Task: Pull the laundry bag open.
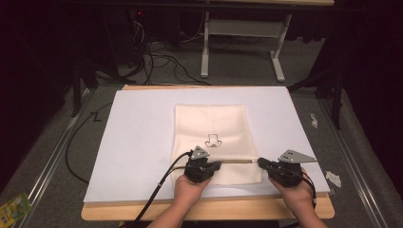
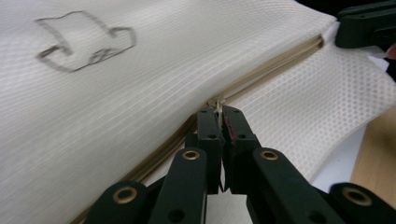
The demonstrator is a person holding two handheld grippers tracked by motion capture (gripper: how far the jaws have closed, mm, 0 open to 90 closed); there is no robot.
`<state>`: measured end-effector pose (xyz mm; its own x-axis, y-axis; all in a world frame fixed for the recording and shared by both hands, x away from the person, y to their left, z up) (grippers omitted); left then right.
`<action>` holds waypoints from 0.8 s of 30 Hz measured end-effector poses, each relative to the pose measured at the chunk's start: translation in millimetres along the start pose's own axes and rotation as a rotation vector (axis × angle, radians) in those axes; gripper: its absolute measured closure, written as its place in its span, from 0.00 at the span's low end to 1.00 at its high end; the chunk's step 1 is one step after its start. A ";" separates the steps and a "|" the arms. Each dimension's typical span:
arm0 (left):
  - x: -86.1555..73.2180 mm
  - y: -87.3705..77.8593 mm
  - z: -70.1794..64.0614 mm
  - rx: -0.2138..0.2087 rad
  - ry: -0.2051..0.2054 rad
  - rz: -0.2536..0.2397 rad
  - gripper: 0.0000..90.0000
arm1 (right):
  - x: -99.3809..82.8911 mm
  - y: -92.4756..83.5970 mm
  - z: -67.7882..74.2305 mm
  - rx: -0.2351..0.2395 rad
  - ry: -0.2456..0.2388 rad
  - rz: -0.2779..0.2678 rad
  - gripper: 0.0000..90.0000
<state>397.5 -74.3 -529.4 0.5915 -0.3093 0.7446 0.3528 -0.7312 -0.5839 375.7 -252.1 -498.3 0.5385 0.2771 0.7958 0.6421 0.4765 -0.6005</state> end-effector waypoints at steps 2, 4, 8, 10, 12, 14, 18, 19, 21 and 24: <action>-3.7 -8.9 9.1 0.022 0.002 0.013 0.97 | -0.8 0.0 -1.6 -0.004 0.001 0.001 0.96; -7.7 -20.6 20.2 0.049 0.000 0.023 0.97 | -1.3 -0.9 -4.4 -0.008 0.013 0.001 0.96; -16.7 -52.3 48.8 0.101 -0.021 0.048 0.97 | -2.9 -2.8 -10.7 -0.014 0.027 -0.003 0.96; -21.4 -72.5 61.6 0.141 -0.002 0.055 0.97 | -3.3 -2.8 -11.2 -0.013 0.029 -0.002 0.96; -26.2 -86.9 72.1 0.177 0.007 0.061 0.97 | -4.7 -3.0 -12.8 -0.025 0.026 0.006 0.96; -34.8 -104.3 91.2 0.204 -0.034 0.043 0.97 | -6.0 -3.6 -18.1 -0.036 0.043 0.008 0.96; -45.1 -110.6 98.3 0.189 -0.047 0.042 0.97 | -9.2 -2.6 -20.4 -0.005 0.068 0.015 0.96; -44.3 -109.1 96.2 0.211 -0.025 0.057 0.97 | -10.9 -0.6 -17.4 -0.046 0.039 0.037 0.95; -43.3 -108.5 93.9 0.215 -0.016 0.045 0.97 | -12.8 0.2 -17.2 -0.044 0.048 0.047 0.95; -44.6 -107.6 93.0 0.206 -0.020 0.042 0.95 | -17.7 -0.2 -19.8 -0.030 0.067 0.055 0.94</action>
<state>400.6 74.8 -529.9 0.6226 -0.3230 0.7128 0.4672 -0.5773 -0.6697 376.9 -273.7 -513.8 0.6081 0.2450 0.7552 0.6263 0.4366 -0.6459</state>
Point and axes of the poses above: each handheld gripper's, and its own axes: y roughly forward along the jaws, x roughly out of its top, z roughly to its left, the point moved 10 cm from there along y, roughly forward along the jaws, and after that the axes turned 3 degrees about z, right-handed, at the moved point
